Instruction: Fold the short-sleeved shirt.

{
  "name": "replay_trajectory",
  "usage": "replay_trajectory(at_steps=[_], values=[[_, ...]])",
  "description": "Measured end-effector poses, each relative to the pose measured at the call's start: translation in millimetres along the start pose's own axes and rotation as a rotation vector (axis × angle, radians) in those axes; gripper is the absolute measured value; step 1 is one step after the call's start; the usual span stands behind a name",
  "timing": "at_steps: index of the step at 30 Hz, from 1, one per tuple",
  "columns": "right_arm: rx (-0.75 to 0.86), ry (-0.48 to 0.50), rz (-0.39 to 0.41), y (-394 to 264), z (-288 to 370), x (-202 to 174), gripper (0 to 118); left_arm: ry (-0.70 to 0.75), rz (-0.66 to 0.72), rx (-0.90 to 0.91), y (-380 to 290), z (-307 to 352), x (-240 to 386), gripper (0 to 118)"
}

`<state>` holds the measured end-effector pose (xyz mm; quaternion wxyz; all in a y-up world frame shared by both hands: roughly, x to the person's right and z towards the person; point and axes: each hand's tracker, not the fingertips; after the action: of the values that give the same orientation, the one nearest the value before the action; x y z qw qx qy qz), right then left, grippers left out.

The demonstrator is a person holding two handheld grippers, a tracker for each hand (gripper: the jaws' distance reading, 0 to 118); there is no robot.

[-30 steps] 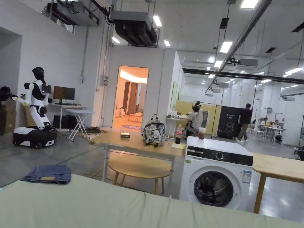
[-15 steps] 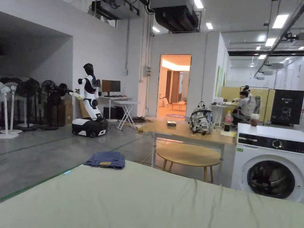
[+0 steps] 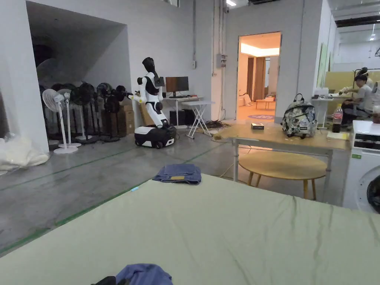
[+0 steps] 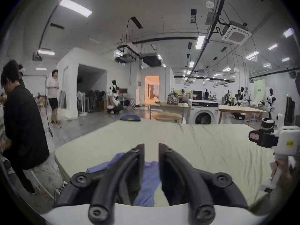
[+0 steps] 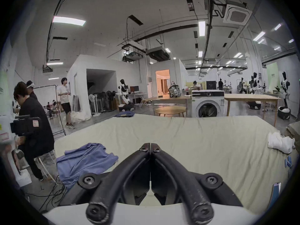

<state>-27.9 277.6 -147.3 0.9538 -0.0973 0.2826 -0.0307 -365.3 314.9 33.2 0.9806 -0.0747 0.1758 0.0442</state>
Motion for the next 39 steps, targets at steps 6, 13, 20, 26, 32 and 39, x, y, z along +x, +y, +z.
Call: replay_trajectory(at_steps=[6,13,20,26,32,39], values=[[-0.067,-0.035,-0.023,-19.9,1.9,10.7,0,-0.012,0.024,-0.217,-25.1,-71.7,-51.5,94],[-0.156,-0.103,-0.039,-37.4,1.7,30.4,0,-0.113,0.168,-0.537,-98.2,-223.0,-87.1,94],[-0.202,-0.199,-0.081,-50.9,8.3,60.4,0,0.017,0.021,-0.743,-154.9,-299.6,-105.5,78],[-0.237,-0.196,-0.146,-64.6,7.4,71.1,0,-0.017,-0.115,-0.774,-141.6,-290.8,-70.6,1],[-0.207,-0.19,-0.151,-63.5,28.3,75.8,0,-0.067,0.246,-0.583,-69.7,-273.0,-109.2,1],[-0.191,-0.223,-0.238,-66.5,39.9,93.9,0,0.013,0.001,-0.275,128.6,-240.7,-104.3,1]])
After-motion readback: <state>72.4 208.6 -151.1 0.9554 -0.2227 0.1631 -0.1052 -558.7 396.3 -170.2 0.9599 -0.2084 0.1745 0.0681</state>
